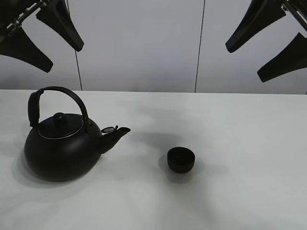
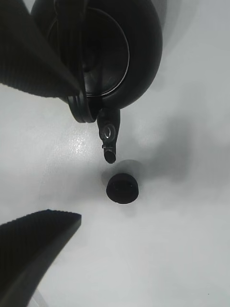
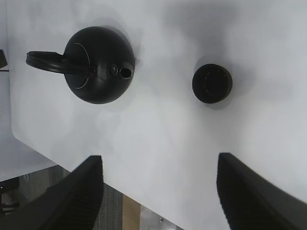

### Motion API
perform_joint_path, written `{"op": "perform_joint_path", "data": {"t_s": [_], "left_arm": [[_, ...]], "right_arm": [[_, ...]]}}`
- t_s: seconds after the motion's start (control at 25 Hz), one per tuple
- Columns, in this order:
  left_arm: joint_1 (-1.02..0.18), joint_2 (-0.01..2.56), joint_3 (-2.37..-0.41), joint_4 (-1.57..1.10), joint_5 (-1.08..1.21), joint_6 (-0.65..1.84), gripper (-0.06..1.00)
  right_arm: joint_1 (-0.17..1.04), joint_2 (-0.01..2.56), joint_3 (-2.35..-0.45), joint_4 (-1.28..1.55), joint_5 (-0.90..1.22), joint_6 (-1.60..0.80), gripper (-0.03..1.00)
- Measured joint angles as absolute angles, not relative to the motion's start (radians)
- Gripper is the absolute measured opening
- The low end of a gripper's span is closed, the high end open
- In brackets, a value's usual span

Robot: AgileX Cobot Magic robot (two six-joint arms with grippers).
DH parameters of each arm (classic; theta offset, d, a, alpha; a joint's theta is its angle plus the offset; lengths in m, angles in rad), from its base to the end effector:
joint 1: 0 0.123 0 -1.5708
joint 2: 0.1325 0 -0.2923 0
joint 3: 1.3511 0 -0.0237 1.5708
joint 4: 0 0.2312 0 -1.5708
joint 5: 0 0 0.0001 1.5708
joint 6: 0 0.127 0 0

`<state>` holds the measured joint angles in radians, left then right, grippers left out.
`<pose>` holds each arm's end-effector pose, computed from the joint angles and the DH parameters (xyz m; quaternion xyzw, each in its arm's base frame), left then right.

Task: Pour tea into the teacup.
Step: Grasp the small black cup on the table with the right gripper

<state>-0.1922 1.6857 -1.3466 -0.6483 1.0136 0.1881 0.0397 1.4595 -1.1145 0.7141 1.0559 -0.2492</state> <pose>0.3261 -0.1298 0.2718 0.0540 0.9437 -0.2931 0.1435 0.2718 0.0833 0.2825 -0.0034 0.9385 0.3094 0.1533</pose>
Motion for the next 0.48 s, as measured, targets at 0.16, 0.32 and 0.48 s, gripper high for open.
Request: {"op": "perform_joint_path", "data": {"t_s": [0.16,0.32,0.48], "left_arm": [[-0.192,1.686,-1.347,-0.648,1.014,0.188,0.49],[-0.192,1.686,-1.347,-0.648,1.014,0.188,0.49],[-0.192,1.686,-1.347,-0.648,1.014,0.188,0.49]], "right_arm": [[0.04,1.459,-1.114,0.714,1.056,-0.249,0.46],[0.04,1.459,-1.116,0.714,1.056,-0.269,0.46],[0.04,1.459,-1.116,0.714,1.074,-0.359,0.46]]}}
